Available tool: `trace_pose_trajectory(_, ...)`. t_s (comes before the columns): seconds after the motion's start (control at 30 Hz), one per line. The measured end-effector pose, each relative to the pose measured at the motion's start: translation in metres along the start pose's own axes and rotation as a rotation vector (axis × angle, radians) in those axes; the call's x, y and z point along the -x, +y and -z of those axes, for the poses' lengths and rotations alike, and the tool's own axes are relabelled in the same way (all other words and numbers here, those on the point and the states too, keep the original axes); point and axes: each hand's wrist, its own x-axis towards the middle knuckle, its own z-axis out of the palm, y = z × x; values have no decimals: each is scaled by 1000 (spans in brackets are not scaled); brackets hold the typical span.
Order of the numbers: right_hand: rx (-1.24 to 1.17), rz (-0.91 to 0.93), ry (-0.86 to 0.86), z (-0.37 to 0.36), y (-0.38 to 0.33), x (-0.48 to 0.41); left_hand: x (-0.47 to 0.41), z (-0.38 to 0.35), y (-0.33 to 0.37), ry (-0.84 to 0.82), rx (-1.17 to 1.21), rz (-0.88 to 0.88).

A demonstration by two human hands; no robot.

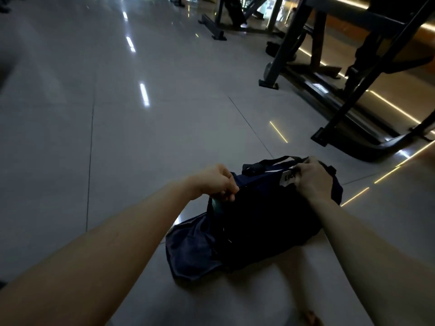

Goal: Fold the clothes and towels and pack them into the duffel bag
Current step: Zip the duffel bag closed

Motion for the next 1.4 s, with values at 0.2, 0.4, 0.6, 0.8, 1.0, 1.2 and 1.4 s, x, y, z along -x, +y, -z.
trace_pose_trajectory(0.2,-27,57,-229,11,-32,14,-18,-4,-24,81,181,72)
trace_pose_trajectory(0.4,-24,454,-501,26,-101,54,-22,-3,-44,-11,369,55)
trace_pose_trajectory(0.6,203,511,-340,7,-107,86,-22,-4,-123,439,153,311)
trace_pose_trajectory(0.8,198,411,-352,-6,-88,99,8,-30,-181,120,91,744)
trace_pose_trajectory(1.0,98,349,-337,-5,-79,105,2,-28,-182,135,197,635)
trace_pose_trajectory(1.2,20,295,-277,-5,-80,111,-8,-15,-127,63,426,455)
trace_pose_trajectory(1.4,-60,315,-126,2,-80,115,-24,-31,-104,18,644,376)
